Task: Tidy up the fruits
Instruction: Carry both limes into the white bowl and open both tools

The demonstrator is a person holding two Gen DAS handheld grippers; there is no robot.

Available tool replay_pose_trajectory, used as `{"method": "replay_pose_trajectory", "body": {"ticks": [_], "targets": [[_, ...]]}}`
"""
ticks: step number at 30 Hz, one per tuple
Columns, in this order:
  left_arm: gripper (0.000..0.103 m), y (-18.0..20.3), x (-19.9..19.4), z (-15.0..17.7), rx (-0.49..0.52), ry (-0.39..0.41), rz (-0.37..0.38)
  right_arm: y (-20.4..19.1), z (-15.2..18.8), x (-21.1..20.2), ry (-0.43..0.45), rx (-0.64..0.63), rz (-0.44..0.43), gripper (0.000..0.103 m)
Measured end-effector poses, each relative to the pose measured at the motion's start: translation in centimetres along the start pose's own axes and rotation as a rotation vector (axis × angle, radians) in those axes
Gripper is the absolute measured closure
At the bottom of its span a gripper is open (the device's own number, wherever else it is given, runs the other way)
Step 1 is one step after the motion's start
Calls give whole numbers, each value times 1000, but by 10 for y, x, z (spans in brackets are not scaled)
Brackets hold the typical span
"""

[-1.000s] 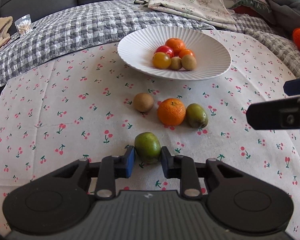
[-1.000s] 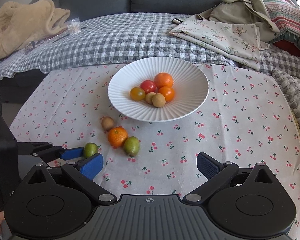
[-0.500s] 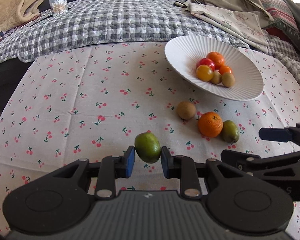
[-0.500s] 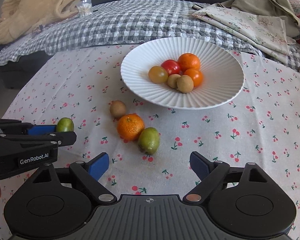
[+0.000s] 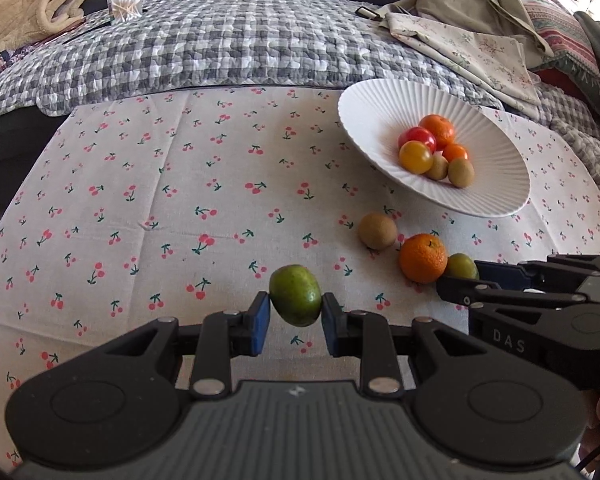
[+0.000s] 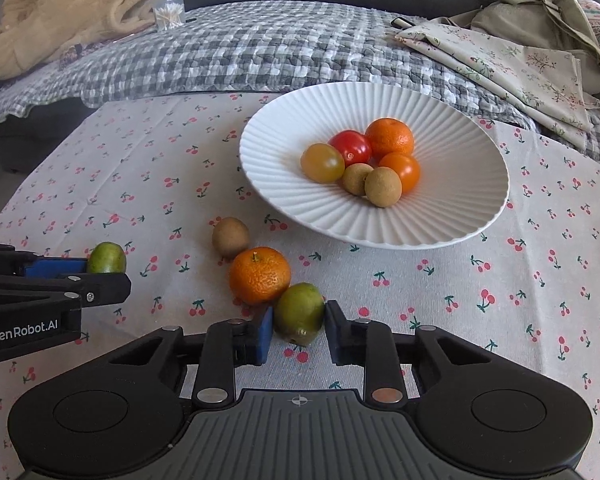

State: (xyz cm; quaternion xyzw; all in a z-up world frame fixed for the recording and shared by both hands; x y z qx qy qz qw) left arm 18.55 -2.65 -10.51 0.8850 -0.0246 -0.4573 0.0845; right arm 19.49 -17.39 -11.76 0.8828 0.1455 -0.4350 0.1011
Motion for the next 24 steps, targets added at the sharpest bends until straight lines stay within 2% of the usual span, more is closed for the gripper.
{"method": "replay_pose_trajectory", "body": {"ticks": [7, 13, 18, 24], "targets": [[77, 2, -2, -1, 2, 4, 6, 5, -4, -19, 11, 50, -33, 77], [77, 2, -3, -1, -5, 6, 15, 17, -1, -33, -5, 181, -93, 77], [77, 3, -6, -4, -1, 19, 23, 26, 0, -41, 1, 249, -110, 77], [77, 5, -8, -7, 6, 39, 18, 26, -1, -48, 14, 272, -126, 77]]}}
Point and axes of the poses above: each gripper's, at about its wrist camera, not at the fingertips, and x roughly the way its jaws point, y to its right, z to its underside, the point moved 7 cm from there along x, roughly the way its jaws point, and after that the axes turned 9 degrees about -x, right-handed, at the moved point
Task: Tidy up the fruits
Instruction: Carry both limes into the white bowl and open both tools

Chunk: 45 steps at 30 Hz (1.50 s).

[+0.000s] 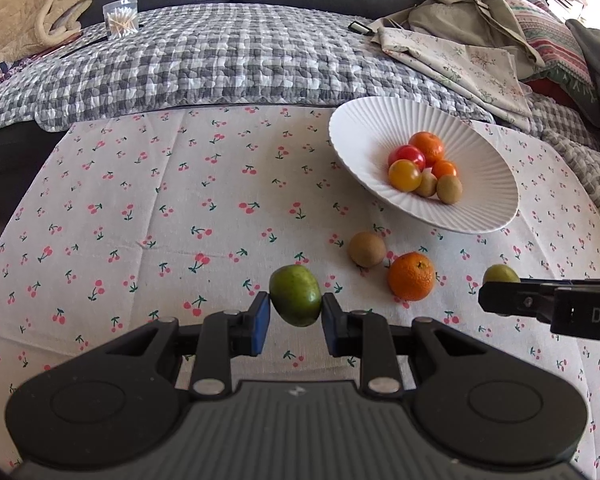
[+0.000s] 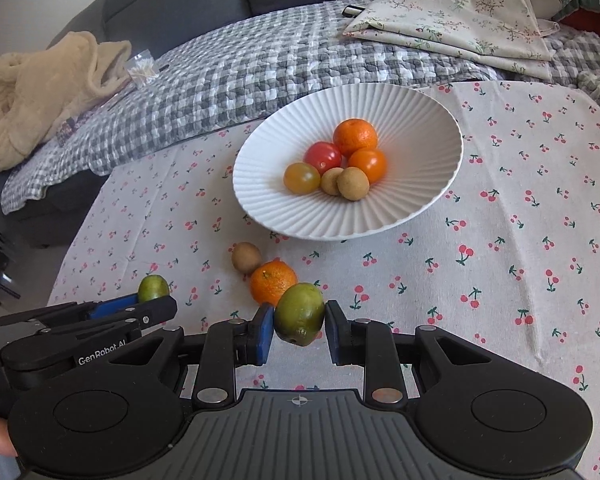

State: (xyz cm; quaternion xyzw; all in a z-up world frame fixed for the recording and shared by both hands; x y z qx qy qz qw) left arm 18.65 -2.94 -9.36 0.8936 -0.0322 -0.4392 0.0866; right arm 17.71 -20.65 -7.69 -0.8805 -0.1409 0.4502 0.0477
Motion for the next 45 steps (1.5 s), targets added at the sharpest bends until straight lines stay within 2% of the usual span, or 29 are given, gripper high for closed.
{"method": "replay_pose_trajectory", "body": {"ticks": [18, 27, 45], "targets": [[77, 25, -12, -13, 44, 66, 56, 1, -15, -31, 78, -5, 0, 77], [77, 34, -13, -30, 66, 115, 72, 9, -27, -41, 116, 8, 9, 77], [77, 73, 14, -72, 138, 184, 125, 61, -56, -33, 162, 66, 102, 77]]}}
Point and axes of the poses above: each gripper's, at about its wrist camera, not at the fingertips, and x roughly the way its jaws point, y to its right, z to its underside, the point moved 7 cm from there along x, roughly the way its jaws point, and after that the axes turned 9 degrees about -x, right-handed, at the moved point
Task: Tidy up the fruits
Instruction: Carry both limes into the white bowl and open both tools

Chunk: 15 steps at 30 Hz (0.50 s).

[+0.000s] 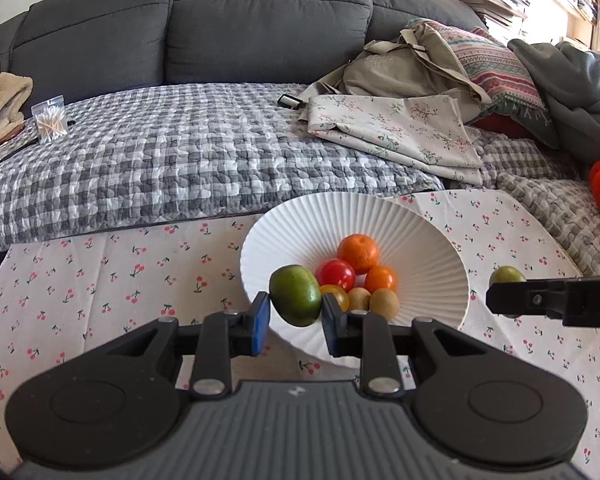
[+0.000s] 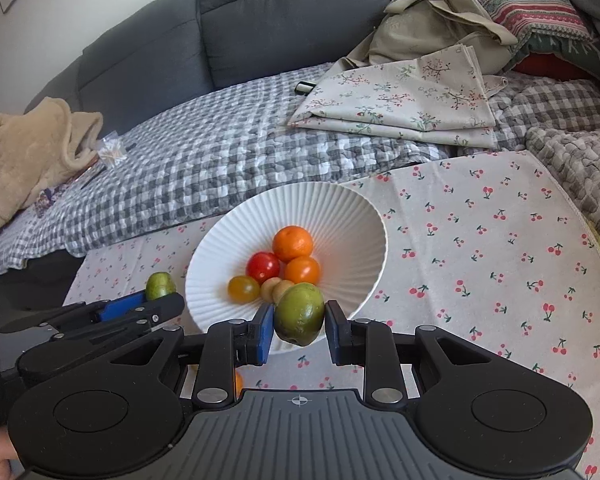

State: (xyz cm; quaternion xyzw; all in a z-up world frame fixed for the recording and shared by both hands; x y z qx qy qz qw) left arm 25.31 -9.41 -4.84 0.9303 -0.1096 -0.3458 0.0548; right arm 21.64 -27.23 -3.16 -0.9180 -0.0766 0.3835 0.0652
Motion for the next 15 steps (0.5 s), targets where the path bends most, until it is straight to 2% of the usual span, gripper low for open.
{"method": "replay_pose_trajectory", "body": {"ticks": [7, 15], "targets": [[77, -13, 29, -16, -32, -5, 0, 22, -10, 21, 2, 29, 40, 77], [77, -8, 60, -14, -37, -50, 23, 19, -8, 59, -41, -5, 57, 77]]}}
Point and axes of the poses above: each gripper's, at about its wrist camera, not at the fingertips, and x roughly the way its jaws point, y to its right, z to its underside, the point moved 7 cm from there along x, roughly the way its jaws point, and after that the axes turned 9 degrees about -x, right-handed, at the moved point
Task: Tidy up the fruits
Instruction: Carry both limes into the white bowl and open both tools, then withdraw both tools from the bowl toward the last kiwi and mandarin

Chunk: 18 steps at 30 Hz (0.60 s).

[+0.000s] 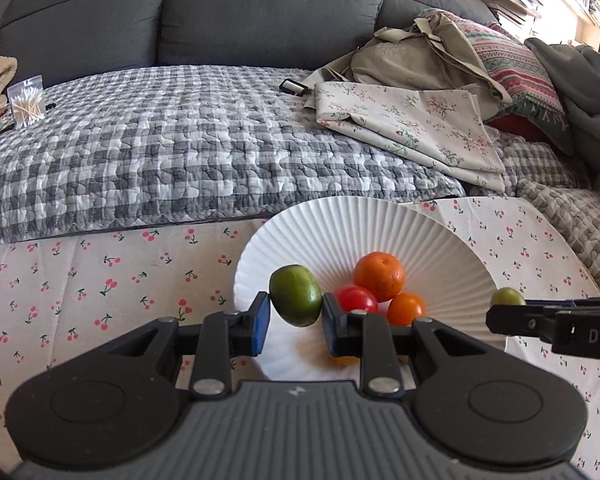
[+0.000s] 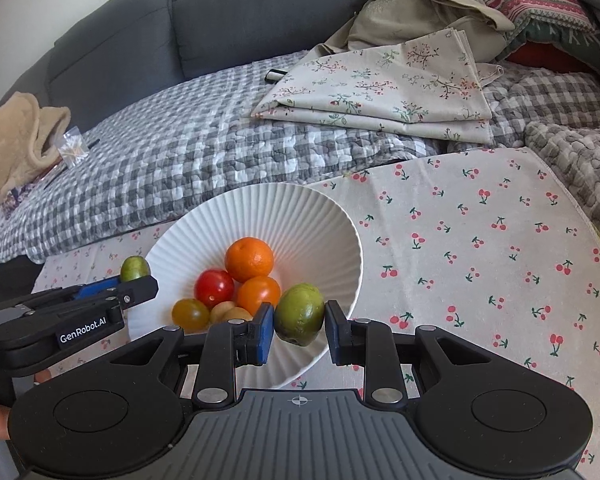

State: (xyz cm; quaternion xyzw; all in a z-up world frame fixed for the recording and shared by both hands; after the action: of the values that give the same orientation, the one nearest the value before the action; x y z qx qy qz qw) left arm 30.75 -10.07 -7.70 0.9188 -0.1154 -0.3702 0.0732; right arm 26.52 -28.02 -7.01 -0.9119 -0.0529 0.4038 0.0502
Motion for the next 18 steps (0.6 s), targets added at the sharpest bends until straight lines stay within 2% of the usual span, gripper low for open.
{"method": "replay_pose_trajectory", "body": {"ticks": [8, 16, 18], "targets": [[77, -1, 22, 2, -23, -33, 20, -2, -5, 22, -11, -27, 13, 77], [76, 0, 23, 3, -33, -44, 40, -7, -4, 27, -12, -40, 39, 76], [71, -2, 20, 1, -45, -42, 50, -7, -4, 26, -13, -31, 38, 75]]}}
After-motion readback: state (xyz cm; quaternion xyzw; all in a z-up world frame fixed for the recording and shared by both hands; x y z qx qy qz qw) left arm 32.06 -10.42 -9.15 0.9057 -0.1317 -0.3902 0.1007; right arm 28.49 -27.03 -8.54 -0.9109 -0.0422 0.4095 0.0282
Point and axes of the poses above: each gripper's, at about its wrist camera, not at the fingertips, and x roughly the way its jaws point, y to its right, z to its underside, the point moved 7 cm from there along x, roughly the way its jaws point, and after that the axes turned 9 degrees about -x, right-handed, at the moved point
